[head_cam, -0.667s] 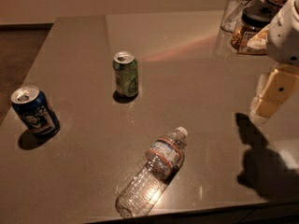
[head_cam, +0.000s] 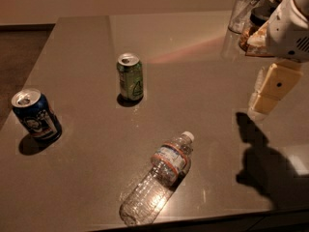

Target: Move green can near pepsi can

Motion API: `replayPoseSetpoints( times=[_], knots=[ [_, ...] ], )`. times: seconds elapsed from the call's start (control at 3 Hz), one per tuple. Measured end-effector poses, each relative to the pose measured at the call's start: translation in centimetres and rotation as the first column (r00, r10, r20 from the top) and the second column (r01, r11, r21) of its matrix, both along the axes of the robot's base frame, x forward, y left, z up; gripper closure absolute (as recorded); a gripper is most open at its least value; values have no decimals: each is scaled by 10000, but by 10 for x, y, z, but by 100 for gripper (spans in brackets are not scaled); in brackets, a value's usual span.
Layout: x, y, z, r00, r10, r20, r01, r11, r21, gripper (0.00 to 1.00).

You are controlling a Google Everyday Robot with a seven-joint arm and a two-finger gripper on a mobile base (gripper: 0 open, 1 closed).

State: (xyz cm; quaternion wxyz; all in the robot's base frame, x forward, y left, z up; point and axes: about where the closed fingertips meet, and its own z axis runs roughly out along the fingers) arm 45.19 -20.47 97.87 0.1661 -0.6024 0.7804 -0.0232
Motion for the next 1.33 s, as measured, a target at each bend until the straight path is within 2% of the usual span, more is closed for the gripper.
replayPoseSetpoints(
  times=[0.33,0.67,1.0,1.33],
  knots=[
    [52,32,-5,9999,131,111,-143,9932,1158,0],
    [87,55,-11,9995,212,247,-257,9798,1986,0],
    [122,93,-21,9995,139,294,-220,9556,2939,0],
    [147,159,-30,9969,746,265,-791,9194,3852,0]
  ],
)
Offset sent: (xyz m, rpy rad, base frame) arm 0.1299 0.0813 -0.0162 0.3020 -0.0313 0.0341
